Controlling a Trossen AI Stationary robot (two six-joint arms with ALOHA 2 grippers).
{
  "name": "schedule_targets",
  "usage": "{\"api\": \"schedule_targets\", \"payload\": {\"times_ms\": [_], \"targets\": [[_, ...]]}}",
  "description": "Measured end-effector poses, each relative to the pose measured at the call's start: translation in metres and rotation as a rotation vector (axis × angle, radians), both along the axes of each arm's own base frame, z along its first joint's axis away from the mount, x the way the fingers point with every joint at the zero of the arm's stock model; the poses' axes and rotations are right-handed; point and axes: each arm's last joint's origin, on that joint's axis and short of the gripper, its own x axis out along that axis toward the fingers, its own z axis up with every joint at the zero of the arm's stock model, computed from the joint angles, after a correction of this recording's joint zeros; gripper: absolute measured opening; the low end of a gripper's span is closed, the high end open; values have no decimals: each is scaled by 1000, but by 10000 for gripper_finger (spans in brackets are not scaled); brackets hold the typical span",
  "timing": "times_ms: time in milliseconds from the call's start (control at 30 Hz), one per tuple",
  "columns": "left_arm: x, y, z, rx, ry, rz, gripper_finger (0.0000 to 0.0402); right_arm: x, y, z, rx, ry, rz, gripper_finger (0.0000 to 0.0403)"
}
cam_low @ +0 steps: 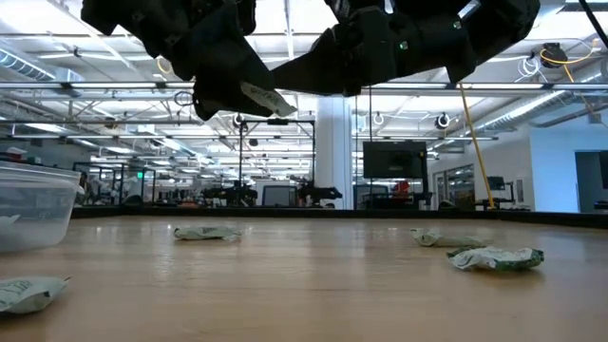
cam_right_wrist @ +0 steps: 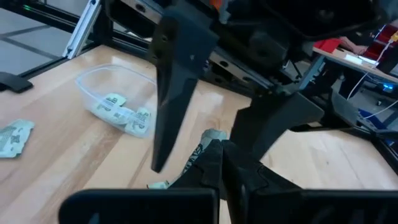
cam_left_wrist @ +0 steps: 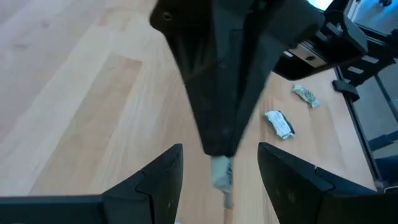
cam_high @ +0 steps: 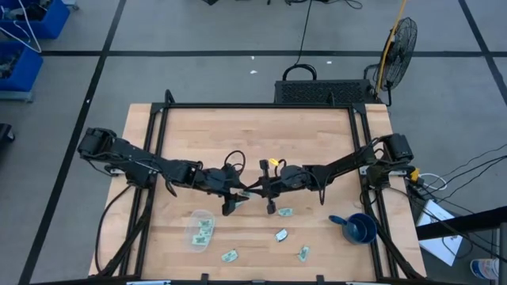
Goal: Pick and place Stevia / Truvia into bins
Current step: Put the stevia packet into the transparent container
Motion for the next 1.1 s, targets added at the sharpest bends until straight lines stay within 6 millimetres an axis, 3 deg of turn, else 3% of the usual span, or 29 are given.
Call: {"api": "schedule_targets", "payload": {"times_ms": [233,533,833,933,1100], "targets": [[0,2,0,4,-2,24,200,1,0,2,6,-26,1,0],[2,10,0,-10,2,49,97,1,0,3,6,-27,-2,0],[2,11,0,-20,6,5,25,1,0,2,5,-23,-1,2],[2,11,-1,-18,8,5,7,0,0,2,6,-23,0,15],[2,11,-1,-15,10,8,14,1,0,2,10,-23,-1,57]]}}
